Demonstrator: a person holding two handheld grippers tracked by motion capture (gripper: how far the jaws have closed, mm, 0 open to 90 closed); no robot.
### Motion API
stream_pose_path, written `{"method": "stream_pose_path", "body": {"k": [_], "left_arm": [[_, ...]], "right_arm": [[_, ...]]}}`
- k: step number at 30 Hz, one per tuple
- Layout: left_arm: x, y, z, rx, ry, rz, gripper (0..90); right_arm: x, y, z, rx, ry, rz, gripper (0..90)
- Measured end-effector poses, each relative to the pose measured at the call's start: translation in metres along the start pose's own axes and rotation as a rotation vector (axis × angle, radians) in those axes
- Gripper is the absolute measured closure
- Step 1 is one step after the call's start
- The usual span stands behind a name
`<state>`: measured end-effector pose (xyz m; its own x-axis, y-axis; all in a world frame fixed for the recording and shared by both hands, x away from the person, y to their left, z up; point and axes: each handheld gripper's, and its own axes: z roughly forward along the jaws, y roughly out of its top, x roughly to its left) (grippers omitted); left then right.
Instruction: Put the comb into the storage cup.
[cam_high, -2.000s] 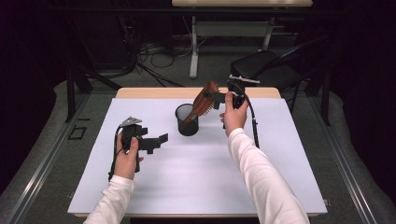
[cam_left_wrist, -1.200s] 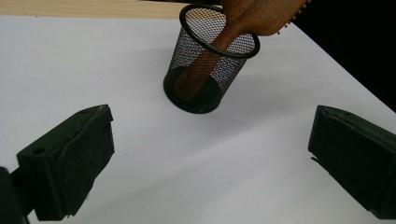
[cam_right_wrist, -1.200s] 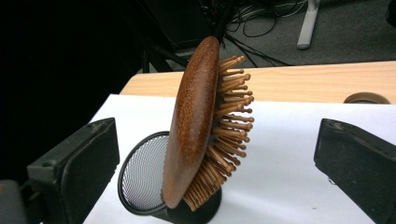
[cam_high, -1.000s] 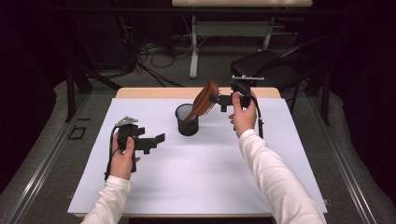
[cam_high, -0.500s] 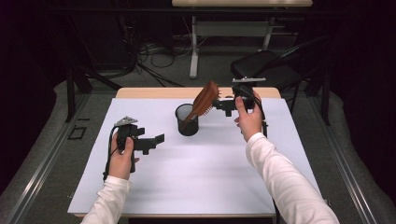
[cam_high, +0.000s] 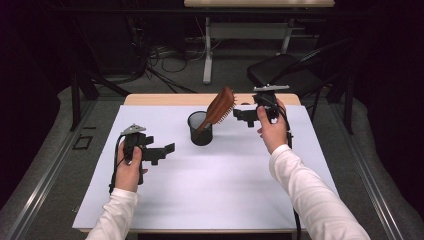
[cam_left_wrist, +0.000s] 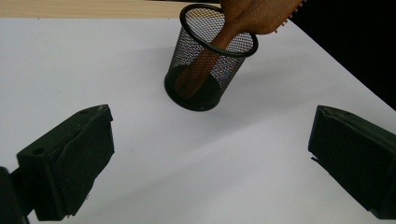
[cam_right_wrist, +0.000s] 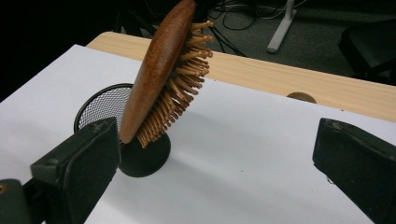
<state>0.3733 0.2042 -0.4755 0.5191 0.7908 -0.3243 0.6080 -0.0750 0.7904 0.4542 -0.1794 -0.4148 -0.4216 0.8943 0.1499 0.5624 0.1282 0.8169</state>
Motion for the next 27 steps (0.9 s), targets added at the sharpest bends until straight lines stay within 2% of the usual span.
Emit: {"method": "stream_pose_path", "body": {"k": [4, 9, 21, 27], "left_arm": [[0.000, 0.000, -0.001, -0.003, 0.001, -0.002, 0.3], [-0.002, 0.001, 0.000, -0.003, 0.002, 0.003, 0.3], [-0.006, 0.003, -0.001, 0.004, 0.006, 0.023, 0.3], [-0.005, 0.003, -0.004, 0.021, 0.012, 0.035, 0.3]], "right_arm": [[-0.004, -0.003, -0.004, -0.001, -0.013, -0.012, 0.7], [-0.009, -0.008, -0.010, 0.003, -0.014, -0.002, 0.7], [-0.013, -0.023, -0.026, -0.002, 0.017, -0.010, 0.7], [-0.014, -0.036, -0.032, 0.003, 0.018, -0.020, 0.7]]}}
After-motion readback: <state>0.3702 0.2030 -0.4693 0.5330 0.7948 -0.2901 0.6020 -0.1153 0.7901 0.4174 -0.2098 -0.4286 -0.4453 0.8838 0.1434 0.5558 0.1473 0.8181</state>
